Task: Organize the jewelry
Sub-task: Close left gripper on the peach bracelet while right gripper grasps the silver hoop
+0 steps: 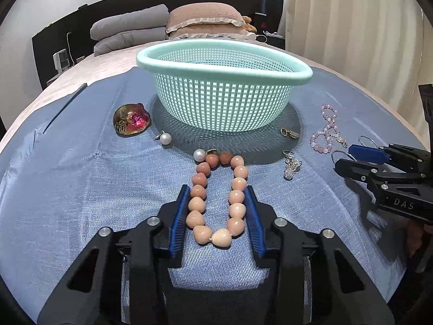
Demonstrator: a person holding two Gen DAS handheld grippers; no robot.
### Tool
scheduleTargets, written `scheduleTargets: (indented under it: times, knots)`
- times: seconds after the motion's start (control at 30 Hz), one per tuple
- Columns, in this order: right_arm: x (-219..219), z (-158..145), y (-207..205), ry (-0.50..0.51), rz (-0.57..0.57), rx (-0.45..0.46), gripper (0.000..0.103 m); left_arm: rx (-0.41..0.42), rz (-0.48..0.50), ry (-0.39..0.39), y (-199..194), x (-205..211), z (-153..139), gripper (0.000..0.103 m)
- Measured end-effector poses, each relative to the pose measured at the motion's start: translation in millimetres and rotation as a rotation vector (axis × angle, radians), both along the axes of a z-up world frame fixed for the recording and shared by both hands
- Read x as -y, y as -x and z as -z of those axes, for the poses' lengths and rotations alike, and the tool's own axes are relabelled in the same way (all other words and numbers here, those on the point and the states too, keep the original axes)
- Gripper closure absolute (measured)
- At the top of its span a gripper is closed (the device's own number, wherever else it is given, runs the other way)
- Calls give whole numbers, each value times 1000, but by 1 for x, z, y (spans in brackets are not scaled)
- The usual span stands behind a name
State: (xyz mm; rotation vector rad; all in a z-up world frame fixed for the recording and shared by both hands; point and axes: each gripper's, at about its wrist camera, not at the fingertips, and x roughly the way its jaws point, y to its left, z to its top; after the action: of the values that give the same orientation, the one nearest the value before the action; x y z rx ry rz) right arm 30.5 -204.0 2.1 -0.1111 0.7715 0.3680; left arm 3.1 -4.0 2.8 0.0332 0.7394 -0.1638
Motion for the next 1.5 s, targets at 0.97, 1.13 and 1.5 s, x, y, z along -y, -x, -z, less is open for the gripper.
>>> scheduleTargets:
  times: [0.97,1.13,1.5]
  knots:
    - [8,-31,22,-55,-27,93,60,10,58,-12,26,2,-17,81]
    - [6,-30,22,-57,-33,91,60,-13,34,-52,18,3,-5,70]
    - [7,-34,23,-73,-42,104,60,-26,62,6,20,0,-13,91]
